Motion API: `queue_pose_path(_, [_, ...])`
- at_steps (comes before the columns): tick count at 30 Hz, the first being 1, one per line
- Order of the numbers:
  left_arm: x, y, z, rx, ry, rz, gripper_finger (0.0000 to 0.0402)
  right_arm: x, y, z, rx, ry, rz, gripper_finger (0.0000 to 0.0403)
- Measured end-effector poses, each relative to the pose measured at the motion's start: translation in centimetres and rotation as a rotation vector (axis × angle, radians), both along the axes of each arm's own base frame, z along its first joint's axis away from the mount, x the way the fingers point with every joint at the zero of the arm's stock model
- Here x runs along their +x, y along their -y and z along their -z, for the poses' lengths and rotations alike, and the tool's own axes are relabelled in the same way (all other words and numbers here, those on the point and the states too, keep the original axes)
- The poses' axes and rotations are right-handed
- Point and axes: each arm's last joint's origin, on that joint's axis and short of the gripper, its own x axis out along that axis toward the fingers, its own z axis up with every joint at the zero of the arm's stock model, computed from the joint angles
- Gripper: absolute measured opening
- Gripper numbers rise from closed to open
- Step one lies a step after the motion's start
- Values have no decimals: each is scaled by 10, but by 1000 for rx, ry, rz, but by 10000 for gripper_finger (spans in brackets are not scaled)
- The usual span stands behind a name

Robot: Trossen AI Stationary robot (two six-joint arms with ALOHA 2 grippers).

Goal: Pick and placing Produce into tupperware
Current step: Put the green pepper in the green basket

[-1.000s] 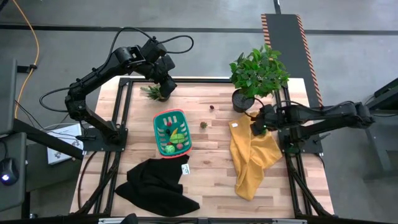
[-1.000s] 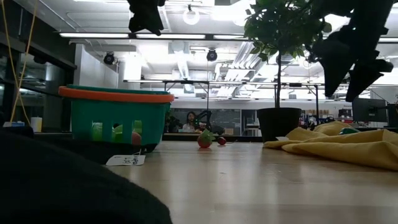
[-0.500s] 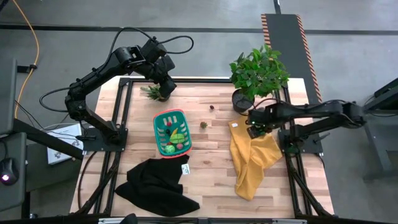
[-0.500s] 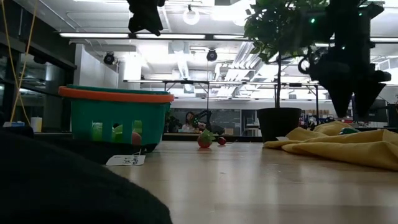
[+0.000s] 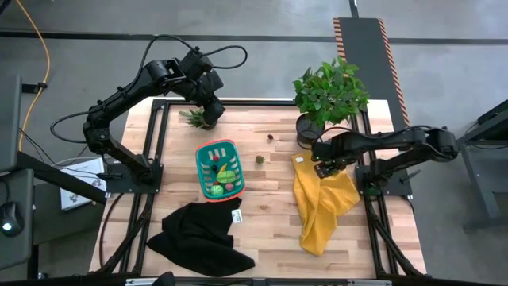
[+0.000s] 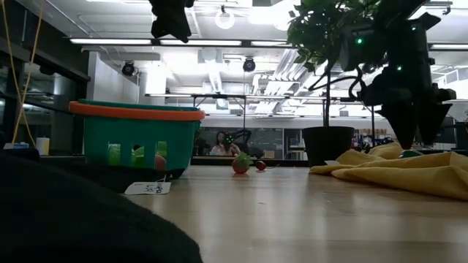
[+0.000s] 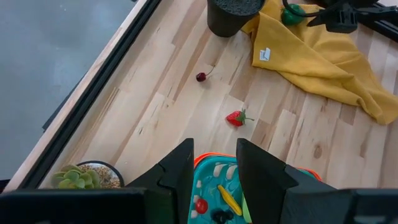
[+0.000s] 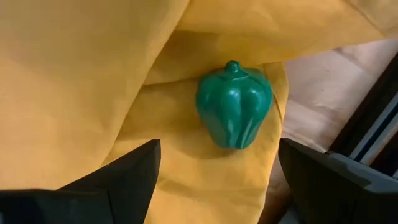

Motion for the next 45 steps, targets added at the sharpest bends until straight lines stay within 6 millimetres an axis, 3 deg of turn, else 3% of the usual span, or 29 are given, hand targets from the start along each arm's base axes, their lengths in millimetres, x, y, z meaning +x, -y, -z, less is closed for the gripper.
queue_pose_path(13, [-1, 1, 1, -7, -13, -2, 111, 7, 15, 14, 6, -57, -18, 316])
queue_pose_path(30, [-2, 1, 1, -15, -21, -2, 111, 6, 32, 16, 43, -28, -40, 316])
queue_pose_path(45, [-2, 1, 2, -19, -25, -2, 111, 6, 32, 16, 71, -23, -54, 316])
